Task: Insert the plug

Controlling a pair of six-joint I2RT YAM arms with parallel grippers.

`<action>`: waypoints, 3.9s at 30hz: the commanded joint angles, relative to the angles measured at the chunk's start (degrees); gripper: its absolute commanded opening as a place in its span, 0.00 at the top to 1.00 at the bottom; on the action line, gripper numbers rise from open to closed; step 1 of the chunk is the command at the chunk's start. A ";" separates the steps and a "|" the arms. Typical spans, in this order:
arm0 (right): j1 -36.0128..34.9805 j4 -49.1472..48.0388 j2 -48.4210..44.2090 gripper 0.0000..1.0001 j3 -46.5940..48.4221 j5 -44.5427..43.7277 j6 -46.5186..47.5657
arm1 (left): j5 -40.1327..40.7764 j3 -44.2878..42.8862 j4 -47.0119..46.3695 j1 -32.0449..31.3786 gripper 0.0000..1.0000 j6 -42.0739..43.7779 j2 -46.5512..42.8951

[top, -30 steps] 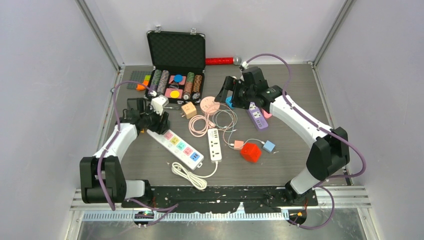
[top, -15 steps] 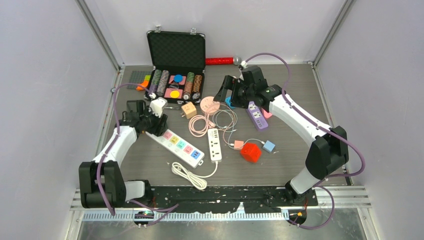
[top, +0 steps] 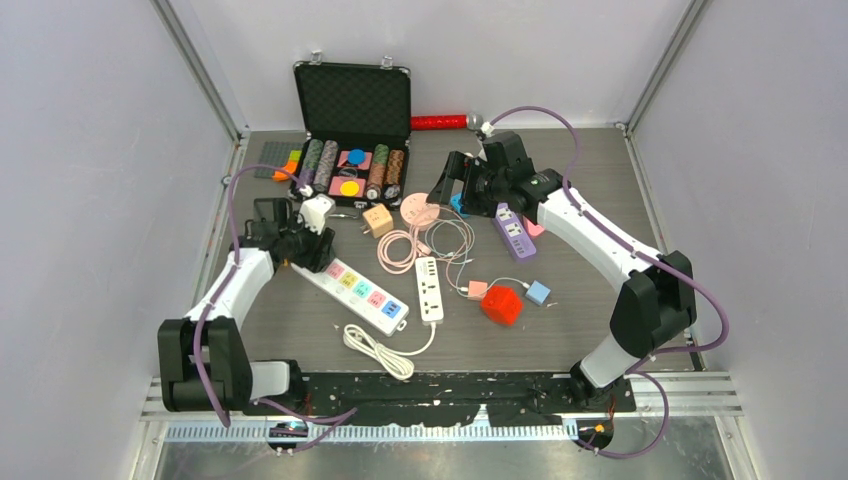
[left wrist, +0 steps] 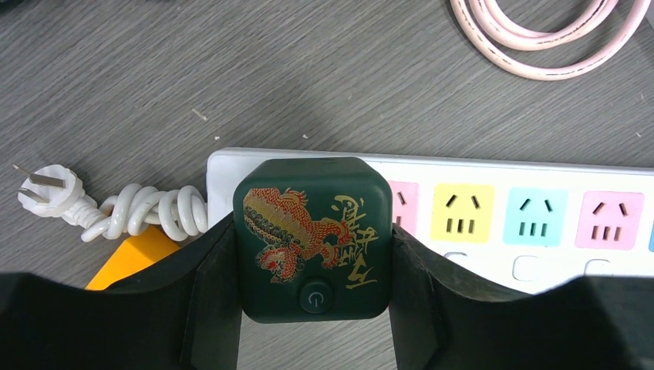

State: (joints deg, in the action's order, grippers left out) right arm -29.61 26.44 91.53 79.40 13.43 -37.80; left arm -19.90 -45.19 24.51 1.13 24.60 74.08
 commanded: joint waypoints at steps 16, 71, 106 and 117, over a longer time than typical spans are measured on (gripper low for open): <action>0.28 0.05 -1.49 0.03 3.09 -1.81 1.39 | 10.49 -2.29 9.39 0.22 0.97 5.33 9.97; -0.06 2.29 -2.89 0.05 -1.26 -13.17 7.79 | 9.74 -45.06 16.99 -19.32 0.21 -17.46 32.30; 0.12 3.52 -2.98 0.06 -1.03 -12.16 5.26 | 6.72 -53.97 25.89 -19.58 1.00 -14.23 43.12; 0.12 -1.11 -7.28 0.01 -2.29 -5.11 7.07 | -2.17 -42.62 20.56 -19.58 1.00 -6.20 23.76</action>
State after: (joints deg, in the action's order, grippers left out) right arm -29.45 29.91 89.01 77.32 4.12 -31.75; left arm -14.50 -90.94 48.73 -18.28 12.64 108.40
